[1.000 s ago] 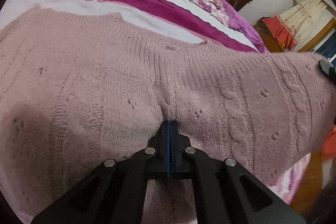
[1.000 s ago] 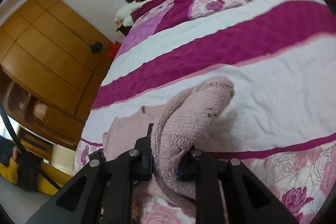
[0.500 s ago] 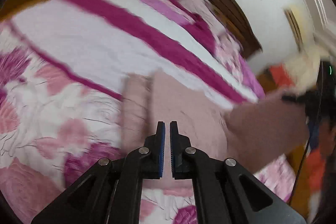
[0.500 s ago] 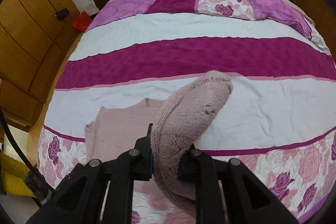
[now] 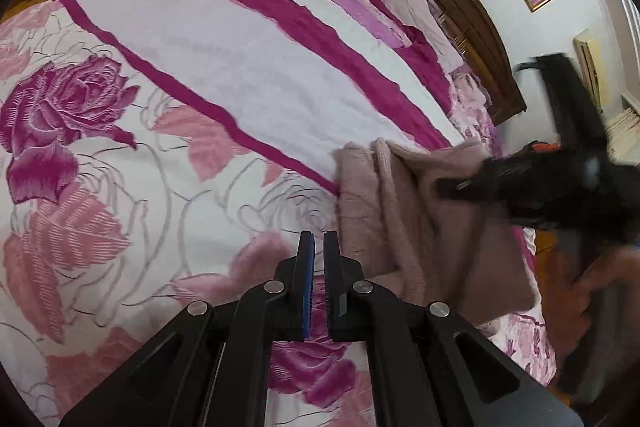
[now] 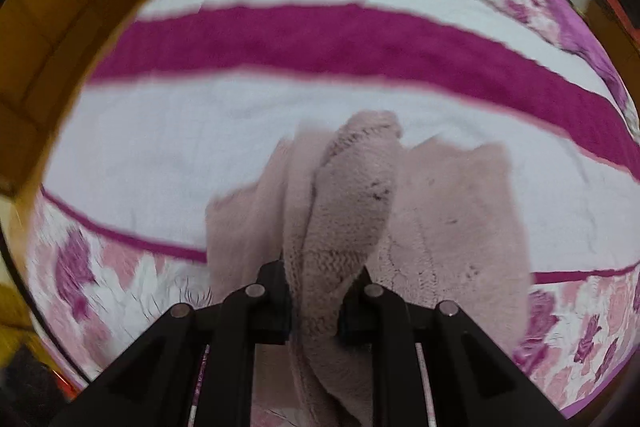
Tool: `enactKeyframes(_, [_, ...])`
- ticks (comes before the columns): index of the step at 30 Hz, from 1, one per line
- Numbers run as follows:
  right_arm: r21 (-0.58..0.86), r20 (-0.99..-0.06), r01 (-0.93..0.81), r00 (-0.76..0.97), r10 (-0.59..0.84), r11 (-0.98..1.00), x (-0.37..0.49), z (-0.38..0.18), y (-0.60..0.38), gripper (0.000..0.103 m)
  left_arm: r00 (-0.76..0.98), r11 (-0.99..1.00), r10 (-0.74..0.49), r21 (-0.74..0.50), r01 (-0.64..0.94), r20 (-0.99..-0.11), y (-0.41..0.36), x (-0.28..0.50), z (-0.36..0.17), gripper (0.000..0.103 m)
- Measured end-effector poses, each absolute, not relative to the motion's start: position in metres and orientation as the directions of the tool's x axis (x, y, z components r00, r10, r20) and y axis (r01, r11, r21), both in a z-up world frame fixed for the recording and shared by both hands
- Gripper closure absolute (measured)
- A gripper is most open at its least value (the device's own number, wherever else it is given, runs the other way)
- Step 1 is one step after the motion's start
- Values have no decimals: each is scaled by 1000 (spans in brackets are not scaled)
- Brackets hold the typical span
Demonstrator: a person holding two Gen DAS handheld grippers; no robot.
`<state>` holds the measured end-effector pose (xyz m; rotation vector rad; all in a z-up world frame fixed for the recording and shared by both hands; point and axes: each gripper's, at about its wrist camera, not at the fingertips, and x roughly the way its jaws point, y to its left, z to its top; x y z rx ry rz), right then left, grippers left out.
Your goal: Fold small clothes
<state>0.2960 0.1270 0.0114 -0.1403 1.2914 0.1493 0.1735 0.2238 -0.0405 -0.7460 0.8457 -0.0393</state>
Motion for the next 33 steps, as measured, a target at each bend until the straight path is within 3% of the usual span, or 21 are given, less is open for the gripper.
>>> enactKeyframes(4, [-137,-957,-271,283,-58,953,281,-19,159,86,681,740,-304,-616,-272,-666,236,167,-43,103])
enactKeyframes(7, [-101,-961,-249,274,-30,963,282,-16,159,86,682,735,-298,-616,-282,-668,242,164,-45,103])
enactKeyframes(9, [-41,-967,-240,252,22,970,286,-12,158,79,681,733,-298,-617,-286,-669,242,163,-46,103])
enactKeyframes(12, [244,-936,-285,181,302,927,287,5,149,75,672,738,-305,-613,-280,-674,238,166,-46,103])
enactKeyframes(14, [329,-899,-307,187,396,893,284,19,139,74,663,746,-311,-607,-273,-681,233,169,-47,103])
enactKeyframes(19, [277,-857,-388,313,408,879,268,58,99,69,647,734,-367,-635,-239,-668,223,172,-48,103])
enactKeyframes(25, [177,-831,-379,438,344,908,248,61,8,66,628,565,-588,-814,-131,-510,204,178,-49,81])
enactKeyframes(31, [58,-749,-346,605,269,937,183,38,-86,65,611,531,-643,-844,-77,-461,179,163,-33,73])
enactKeyframes(33, [67,-724,-331,634,274,941,161,21,-106,60,620,526,-648,-849,-54,-441,175,158,-28,68])
